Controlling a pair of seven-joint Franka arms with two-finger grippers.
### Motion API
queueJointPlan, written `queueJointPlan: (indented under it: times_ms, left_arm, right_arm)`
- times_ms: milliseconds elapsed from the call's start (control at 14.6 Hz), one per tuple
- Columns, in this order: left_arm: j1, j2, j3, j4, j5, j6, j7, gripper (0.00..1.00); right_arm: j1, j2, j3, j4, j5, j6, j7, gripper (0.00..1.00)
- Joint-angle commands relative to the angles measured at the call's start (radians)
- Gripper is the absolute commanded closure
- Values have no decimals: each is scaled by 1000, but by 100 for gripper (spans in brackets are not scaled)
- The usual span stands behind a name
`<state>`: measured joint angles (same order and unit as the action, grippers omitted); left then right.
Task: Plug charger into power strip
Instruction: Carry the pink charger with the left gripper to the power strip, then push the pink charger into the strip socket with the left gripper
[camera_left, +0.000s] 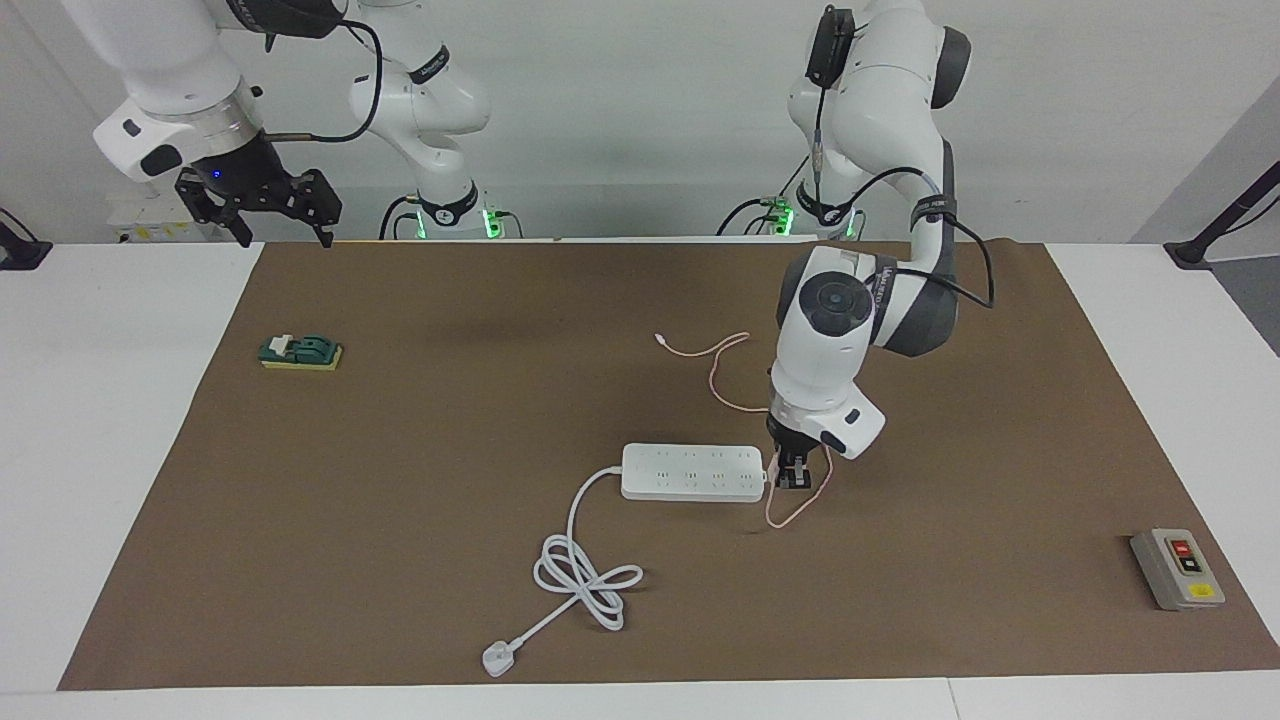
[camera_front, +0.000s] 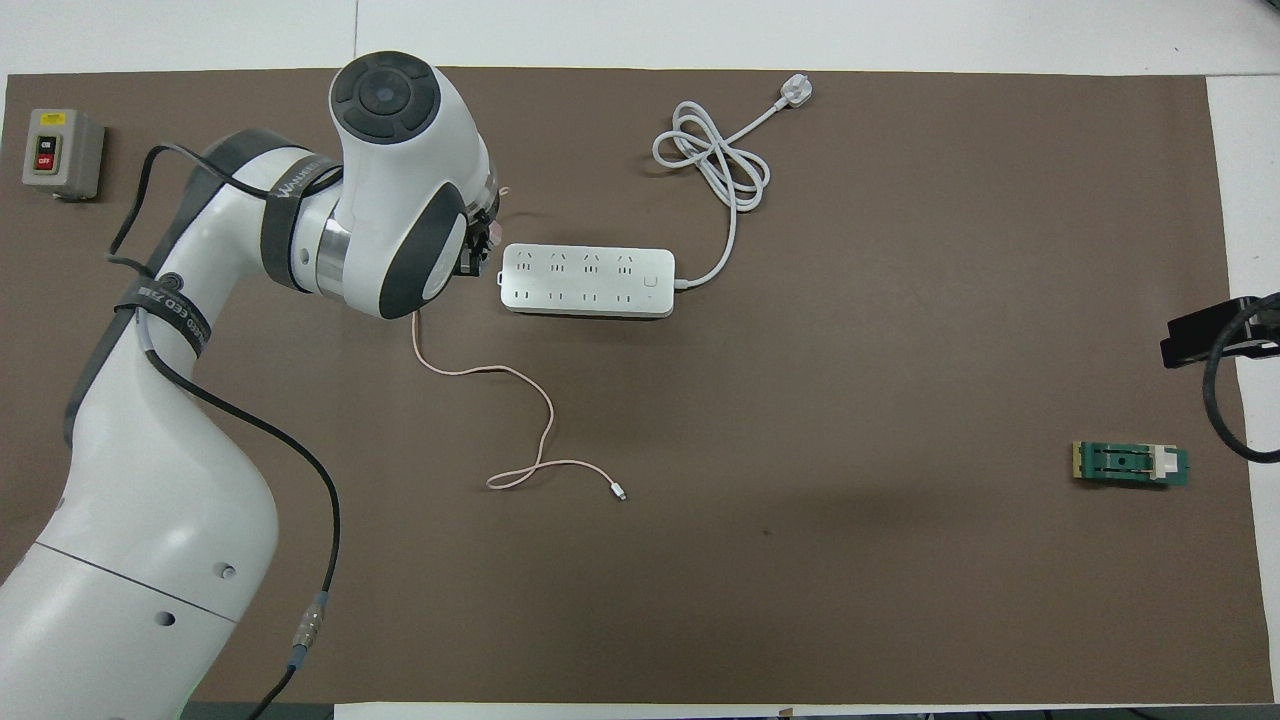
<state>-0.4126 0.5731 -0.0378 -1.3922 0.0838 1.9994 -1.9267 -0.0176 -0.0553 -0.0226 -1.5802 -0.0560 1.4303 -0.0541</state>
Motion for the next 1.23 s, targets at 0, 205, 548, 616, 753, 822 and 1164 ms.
queueJointPlan:
  times_ms: [0,205,548,616,753,822,1164]
  left_arm:
    - [-34,-1,13,-22,1,-43,-29,100]
    - [-40,-10,10,-44,1,-63,-52,100]
    - [-40,-19,9,-70,-33,-57,-55,100]
    - [-40,-22,7,-83,-35,-50,-55,100]
    - [-40,-29,6,-97,-35,-33,-54,100]
    - [-40,-29,1,-97,-41,-31,-55,100]
    - [-49,-32,-4,-110,-58,-28,-55,100]
  right_arm:
    - [-5,9,3,17,-2,-10,-29,0]
    - [-4,9,3,17,-2,-10,-29,0]
    - [-2,6,3,14,-2,-8,-27,0]
    - [-2,6,3,12,-2,-10,-27,0]
    - [-4,6,3,12,-2,-10,-29,0]
    - [-4,6,3,12,-2,-10,-27,0]
    - [-2,5,3,9,-1,-7,-26,0]
